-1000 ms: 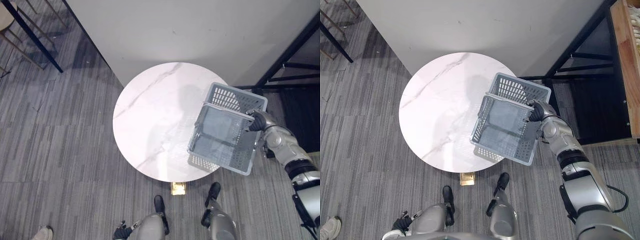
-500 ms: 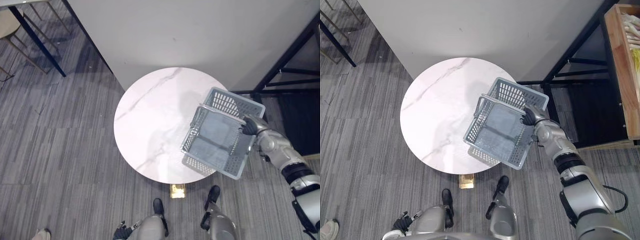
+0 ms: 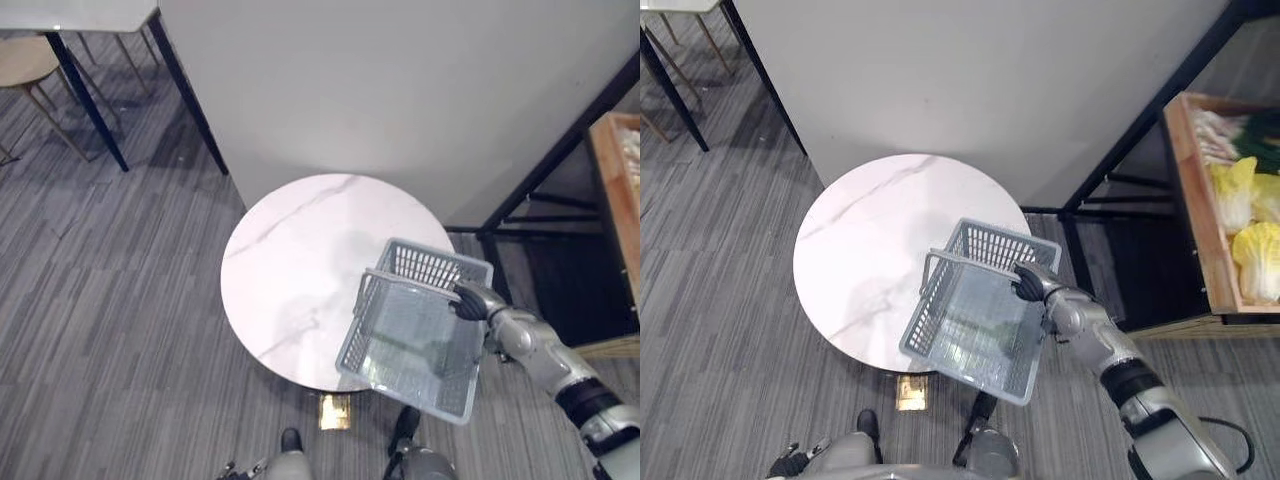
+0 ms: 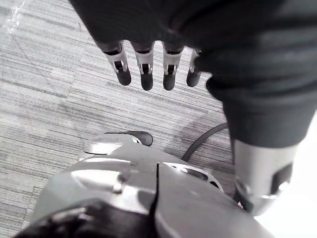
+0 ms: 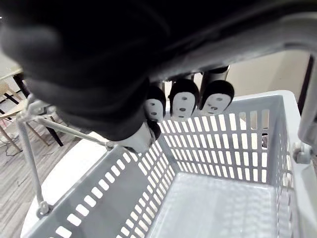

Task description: Pick vegetable in the basket

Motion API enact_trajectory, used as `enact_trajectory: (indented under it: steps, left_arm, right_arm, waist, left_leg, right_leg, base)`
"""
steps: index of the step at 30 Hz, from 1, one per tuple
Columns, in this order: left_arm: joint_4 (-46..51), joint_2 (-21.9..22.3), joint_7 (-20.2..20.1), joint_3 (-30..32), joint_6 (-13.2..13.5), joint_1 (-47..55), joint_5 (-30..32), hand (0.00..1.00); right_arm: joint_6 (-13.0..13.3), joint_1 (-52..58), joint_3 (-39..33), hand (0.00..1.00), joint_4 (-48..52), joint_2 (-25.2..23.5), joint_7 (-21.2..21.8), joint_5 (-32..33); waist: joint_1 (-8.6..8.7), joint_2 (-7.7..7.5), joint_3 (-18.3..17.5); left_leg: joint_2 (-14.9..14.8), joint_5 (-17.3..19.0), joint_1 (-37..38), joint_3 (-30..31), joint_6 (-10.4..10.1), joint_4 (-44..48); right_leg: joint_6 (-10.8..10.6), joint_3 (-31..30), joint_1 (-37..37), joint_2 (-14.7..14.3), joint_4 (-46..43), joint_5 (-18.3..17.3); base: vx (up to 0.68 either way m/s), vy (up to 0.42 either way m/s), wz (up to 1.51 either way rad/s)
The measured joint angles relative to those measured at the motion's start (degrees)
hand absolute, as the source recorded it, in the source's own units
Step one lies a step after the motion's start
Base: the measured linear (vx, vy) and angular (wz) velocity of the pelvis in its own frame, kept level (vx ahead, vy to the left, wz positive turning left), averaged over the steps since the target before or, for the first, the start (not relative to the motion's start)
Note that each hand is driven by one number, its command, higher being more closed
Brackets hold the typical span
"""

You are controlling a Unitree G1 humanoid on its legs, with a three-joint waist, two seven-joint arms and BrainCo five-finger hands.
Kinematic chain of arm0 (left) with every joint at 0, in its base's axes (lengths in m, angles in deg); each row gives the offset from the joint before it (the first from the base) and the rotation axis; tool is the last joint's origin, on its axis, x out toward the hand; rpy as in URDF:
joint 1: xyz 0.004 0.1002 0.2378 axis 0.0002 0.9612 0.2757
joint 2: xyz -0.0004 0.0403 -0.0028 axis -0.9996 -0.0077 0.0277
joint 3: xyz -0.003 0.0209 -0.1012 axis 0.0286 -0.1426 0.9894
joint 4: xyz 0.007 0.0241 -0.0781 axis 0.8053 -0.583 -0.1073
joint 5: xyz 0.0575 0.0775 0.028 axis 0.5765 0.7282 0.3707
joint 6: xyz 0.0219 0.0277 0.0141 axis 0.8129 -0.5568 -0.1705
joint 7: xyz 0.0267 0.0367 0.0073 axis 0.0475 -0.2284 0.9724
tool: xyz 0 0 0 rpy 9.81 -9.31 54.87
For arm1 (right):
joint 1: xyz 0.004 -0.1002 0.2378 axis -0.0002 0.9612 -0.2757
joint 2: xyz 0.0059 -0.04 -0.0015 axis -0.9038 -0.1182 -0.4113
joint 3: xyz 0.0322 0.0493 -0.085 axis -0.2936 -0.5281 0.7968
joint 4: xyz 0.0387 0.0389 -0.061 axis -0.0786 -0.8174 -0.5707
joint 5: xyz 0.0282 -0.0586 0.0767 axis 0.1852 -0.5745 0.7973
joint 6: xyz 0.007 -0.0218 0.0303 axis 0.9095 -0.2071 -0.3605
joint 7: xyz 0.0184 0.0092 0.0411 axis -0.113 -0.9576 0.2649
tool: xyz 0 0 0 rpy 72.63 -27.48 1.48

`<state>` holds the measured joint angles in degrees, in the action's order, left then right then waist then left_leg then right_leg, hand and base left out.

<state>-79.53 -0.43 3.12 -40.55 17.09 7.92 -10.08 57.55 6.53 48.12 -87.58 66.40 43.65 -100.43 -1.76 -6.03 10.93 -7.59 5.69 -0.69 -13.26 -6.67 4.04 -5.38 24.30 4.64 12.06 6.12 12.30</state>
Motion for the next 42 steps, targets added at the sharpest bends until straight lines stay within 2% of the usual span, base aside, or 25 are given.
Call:
enact_trajectory:
  steps: [1,9,11,13,14,16,17,18,19,20,21,22,23,24,25,26,27,29,31,32,33,34,36,40,42]
  left_arm:
    - [-0.5,0.1,-0.1,1.1,-0.2,0.3,0.1,0.00]
    - [-0.7,1.5,-0.5,5.5,-1.3,3.5,1.2,0.00]
    - [-0.7,1.5,-0.5,5.5,-1.6,3.7,2.3,0.00]
    - [-0.8,1.2,-0.5,5.2,-1.7,3.7,2.5,0.00]
    - [-0.9,0.7,-0.5,4.5,-1.7,3.7,2.5,0.00]
    - [-0.9,-0.4,-0.4,2.9,-1.7,3.0,2.7,0.00]
    - [-0.9,-0.7,-0.4,2.7,-1.7,2.8,2.9,0.00]
    - [-1.1,-0.8,-0.2,2.3,-1.6,2.4,3.0,0.00]
    - [-1.2,-0.8,0.0,2.1,-1.4,2.1,3.0,0.00]
    - [-1.0,-0.9,0.1,1.3,-1.1,1.8,3.0,0.00]
    - [-0.4,-1.2,0.1,0.5,-1.1,1.1,3.3,0.00]
    - [-0.8,-0.7,0.2,0.4,-1.1,0.5,3.7,0.00]
    - [-1.3,-0.4,0.0,-0.2,-1.1,0.5,4.4,0.00]
    - [-1.8,0.1,-0.5,-1.5,-0.6,0.6,5.3,0.00]
    - [-1.8,-0.4,-0.5,-3.5,-0.6,0.6,5.4,0.00]
    - [-2.2,-0.6,-0.5,-4.3,-0.7,0.3,5.3,0.00]
    - [-2.4,-0.9,-0.5,-4.6,-0.6,0.3,5.3,0.00]
    - [-2.4,-1.0,-0.5,-5.0,-0.6,-0.4,5.3,0.00]
    - [-3.0,-0.8,-0.6,-5.8,-0.6,-1.2,5.3,0.00]
    - [-3.1,-0.5,-0.8,-5.8,-0.6,-1.3,5.3,0.00]
    - [-3.7,0.0,-1.0,-5.9,-0.6,-1.6,5.7,0.00]
    - [-4.0,-0.4,-1.1,-5.8,-0.6,-1.7,6.4,0.00]
    - [-4.5,-0.4,-1.1,-5.8,-0.7,-2.0,7.4,0.00]
    - [-4.5,-0.4,-1.1,-6.0,-0.7,-2.8,7.5,0.00]
    - [-4.5,-0.2,-1.1,-6.4,-0.6,-2.9,7.5,0.00]
  right_arm:
    - [0.9,0.9,0.2,1.00,0.9,0.0,0.2,0.0]
    - [2.0,6.7,0.1,1.00,2.9,0.2,1.5,0.1]
    - [2.0,10.9,-2.1,1.00,4.7,0.3,2.0,0.0]
    - [1.7,13.6,-3.8,1.00,6.1,0.4,2.1,0.0]
    - [1.4,14.4,-3.8,1.00,6.9,0.4,2.1,0.0]
    - [1.2,14.8,-3.9,1.00,7.8,0.3,2.1,-0.1]
    - [1.1,14.7,-4.0,1.00,8.4,0.2,2.1,-0.1]
    - [0.9,14.4,-4.1,1.00,9.0,-0.3,2.0,-0.1]
    - [0.9,14.3,-4.3,1.00,9.0,-0.2,2.0,-0.1]
    - [0.8,14.4,-4.9,1.00,8.7,-0.3,2.0,-0.1]
    - [0.8,13.6,-5.7,1.00,7.7,-0.4,2.0,-0.1]
    - [0.5,12.0,-5.8,1.00,6.7,-0.5,2.0,-0.2]
    - [0.3,11.4,-6.0,1.00,6.5,-0.5,2.0,-0.2]
    - [0.3,10.0,-5.9,1.00,6.8,-0.8,2.0,-0.7]
    - [0.6,9.8,-5.9,1.00,6.4,-0.7,1.7,-0.7]
    - [0.6,9.7,-5.9,1.00,6.2,-0.7,1.5,-0.7]
    - [0.6,9.1,-5.6,1.00,5.8,-1.0,1.4,-1.0]
    - [1.0,6.9,-5.0,1.00,5.8,-1.0,1.2,-1.3]
    - [1.0,6.3,-5.0,1.00,5.8,-0.6,1.2,-2.8]
    - [1.0,6.4,-5.0,1.00,5.9,-0.6,1.2,-3.1]
    - [0.9,7.0,-5.1,1.00,6.2,-0.6,1.2,-3.4]
    - [0.8,7.8,-5.3,1.00,6.8,-0.4,1.1,-3.4]
    - [0.8,12.2,-6.1,1.00,9.2,1.1,1.1,-3.5]
    - [0.9,17.7,-9.0,1.00,13.6,3.6,1.1,-3.4]
    - [1.0,18.5,-10.2,1.00,14.0,3.8,1.0,-3.1]
  waist:
    - [0.03,-0.10,-0.7]
    - [0.00,0.07,-2.5]
    - [0.27,0.09,-2.6]
    - [0.69,0.06,-2.6]
    - [1.43,0.15,-2.7]
    - [1.54,0.15,-2.8]
    - [1.21,0.36,-3.0]
    - [1.31,0.51,-2.9]
    - [1.57,0.46,-3.0]
    - [1.73,0.12,-3.2]
    - [1.34,-1.66,-3.9]
    - [0.83,-0.83,-3.9]
    - [0.25,0.86,-4.4]
    - [-0.81,2.57,-4.6]
    - [0.41,2.47,-4.8]
    - [0.40,2.37,-4.8]
    - [-0.44,2.05,-5.2]
    - [-0.82,1.84,-5.2]
    - [-0.35,3.18,-5.5]
    - [-0.22,3.48,-5.6]
    - [0.35,3.96,-5.8]
    - [0.65,3.95,-5.8]
    - [2.36,4.18,-5.9]
    - [3.69,5.00,-5.6]
    - [4.70,5.82,-5.1]
  left_leg:
    - [0.0,0.0,0.1,-0.2,0.0,0.0]
    - [0.0,0.2,2.0,-1.6,-0.3,-0.1]
    - [0.1,1.0,3.1,-2.3,-0.4,-0.4]
    - [-0.1,1.3,3.9,-3.6,0.1,-1.2]
    - [-0.6,1.3,4.0,-4.5,0.1,-1.6]
    - [-1.4,1.0,3.9,-7.5,1.0,-1.7]
    - [-2.5,0.0,3.8,-9.9,3.1,-1.9]
    - [-3.4,-0.8,3.9,-13.8,3.4,-2.0]
    - [-3.5,-0.8,4.3,-14.8,3.4,-1.7]
    - [-3.1,-0.5,5.0,-16.1,3.6,-0.6]
    - [-2.6,2.3,3.8,-19.3,4.0,5.3]
    - [-2.9,3.8,2.9,-20.2,4.9,5.9]
    - [-2.8,3.9,2.9,-20.2,5.4,3.7]
    - [-3.4,2.0,5.0,-25.2,5.1,0.9]
    - [-2.9,1.6,5.6,-27.1,5.0,1.1]
    - [-2.8,1.6,5.9,-28.6,5.0,1.2]
    - [-3.0,1.6,5.7,-32.4,5.0,2.0]
    - [-4.6,1.4,5.2,-37.3,4.7,3.7]
    - [-6.8,0.3,5.7,-42.3,2.9,4.6]
    - [-7.2,-0.1,5.9,-43.5,2.4,4.4]
    - [-8.1,-1.3,6.3,-45.1,2.0,4.0]
    - [-8.5,-2.0,6.7,-46.0,1.7,3.9]
    - [-9.8,-3.8,7.7,-47.1,1.5,3.7]
    - [-13.3,-4.9,7.9,-47.4,1.6,7.6]
    - [-16.8,-5.1,7.8,-45.8,1.9,14.8]
  right_leg:
    - [0.0,-0.3,0.0,0.0,0.0,0.0]
    - [-0.3,-2.1,0.0,0.2,-1.9,-1.1]
    - [-1.3,-3.7,1.2,1.3,-6.7,-2.6]
    - [-2.6,-7.2,3.9,1.6,-10.9,-1.7]
    - [-3.7,-9.9,5.6,0.9,-12.3,0.9]
    - [-3.4,-13.4,8.2,-1.5,-11.5,8.1]
    - [-0.1,-14.3,8.6,-3.0,-8.1,13.0]
    - [5.0,-9.7,10.0,-2.4,-13.0,7.1]
    - [7.5,-6.0,10.8,-1.0,-20.0,0.2]
    - [8.7,-0.8,11.0,2.1,-30.0,-6.0]
    - [9.8,5.6,11.9,5.0,-35.2,-7.8]
    - [12.4,7.4,12.0,3.9,-32.9,-5.5]
    - [13.7,6.3,11.2,0.4,-27.1,-3.4]
    - [15.1,9.8,10.1,1.3,-32.4,-10.9]
    - [12.9,13.5,6.8,4.8,-38.2,-16.6]
    - [11.1,14.7,4.7,6.0,-38.3,-18.4]
    - [9.0,16.5,2.3,7.9,-36.5,-19.8]
    - [6.3,17.8,1.2,7.3,-30.7,-19.6]
    - [5.1,15.9,1.0,1.5,-22.1,-19.0]
    - [4.7,15.1,0.8,0.0,-20.2,-18.8]
    - [5.1,13.9,0.8,-2.3,-17.5,-17.8]
    - [5.6,13.3,0.7,-3.2,-16.5,-17.5]
    - [6.5,12.6,-0.8,-6.1,-13.2,-16.9]
    - [7.2,10.9,-1.9,-9.3,-9.7,-16.5]
    - [7.3,8.5,-3.4,-10.4,-8.3,-16.5]
  base:
    - [-0.01,-0.004,-0.06]
    - [-0.01,-0.003,-0.09]
    - [-0.05,0.041,-0.20]
    - [-0.06,0.057,-0.35]
    - [-0.08,0.116,-0.61]
    - [-0.08,0.136,-0.83]
    - [-0.09,0.112,-1.10]
    - [-0.08,0.083,-1.04]
    - [-0.03,0.094,-0.86]
    - [-0.01,0.074,-0.97]
    - [-0.11,0.080,-1.32]
    - [-0.20,0.060,-1.56]
    - [-0.26,0.062,-1.82]
    - [-0.18,0.055,-1.65]
    - [-0.11,0.026,-1.46]
    - [-0.04,-0.037,-1.30]
    - [-0.03,-0.121,-1.67]
    - [-0.06,-0.195,-1.54]
    - [-0.09,-0.271,-1.18]
    - [-0.10,-0.274,-1.06]
    - [-0.07,-0.171,-0.72]
    - [-0.11,-0.245,-0.65]
    - [-0.09,-0.156,-0.33]
    - [-0.11,-0.067,-0.30]
    - [-0.04,-0.027,-0.49]
